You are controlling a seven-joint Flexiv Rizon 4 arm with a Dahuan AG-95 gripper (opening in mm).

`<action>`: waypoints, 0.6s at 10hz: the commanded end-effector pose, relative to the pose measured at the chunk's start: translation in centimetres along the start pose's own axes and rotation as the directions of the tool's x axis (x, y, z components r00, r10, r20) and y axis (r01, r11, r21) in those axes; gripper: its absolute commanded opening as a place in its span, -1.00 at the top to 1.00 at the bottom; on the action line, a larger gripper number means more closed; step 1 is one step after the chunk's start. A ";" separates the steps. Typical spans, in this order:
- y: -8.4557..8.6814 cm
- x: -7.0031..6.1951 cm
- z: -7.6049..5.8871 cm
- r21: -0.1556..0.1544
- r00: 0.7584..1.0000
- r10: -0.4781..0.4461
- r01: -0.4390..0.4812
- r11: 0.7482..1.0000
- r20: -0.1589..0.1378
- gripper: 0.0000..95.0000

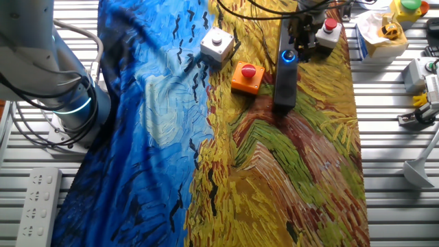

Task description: Turn the knob to decrease the volume of the speaker

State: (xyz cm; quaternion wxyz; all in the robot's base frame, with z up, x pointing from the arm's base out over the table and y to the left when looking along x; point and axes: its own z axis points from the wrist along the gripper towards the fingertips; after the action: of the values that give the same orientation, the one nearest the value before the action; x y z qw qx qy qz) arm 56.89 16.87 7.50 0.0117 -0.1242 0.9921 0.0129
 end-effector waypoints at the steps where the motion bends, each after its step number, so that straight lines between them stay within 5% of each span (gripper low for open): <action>1: 0.0 0.2 0.1 0.000 1.000 0.005 -0.005 1.000 0.001 -0.20; 2: 0.1 0.2 0.2 -0.001 1.000 0.006 -0.006 1.000 0.001 -0.20; 3: 0.1 0.4 0.3 -0.001 1.000 0.007 -0.007 1.000 0.000 0.20; 6: 0.4 0.7 0.7 -0.001 1.000 0.023 -0.023 1.000 0.000 0.20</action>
State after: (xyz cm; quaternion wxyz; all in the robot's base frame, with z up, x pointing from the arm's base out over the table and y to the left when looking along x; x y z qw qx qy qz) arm 56.09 17.09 6.79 0.0118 -0.1126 0.9935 0.0134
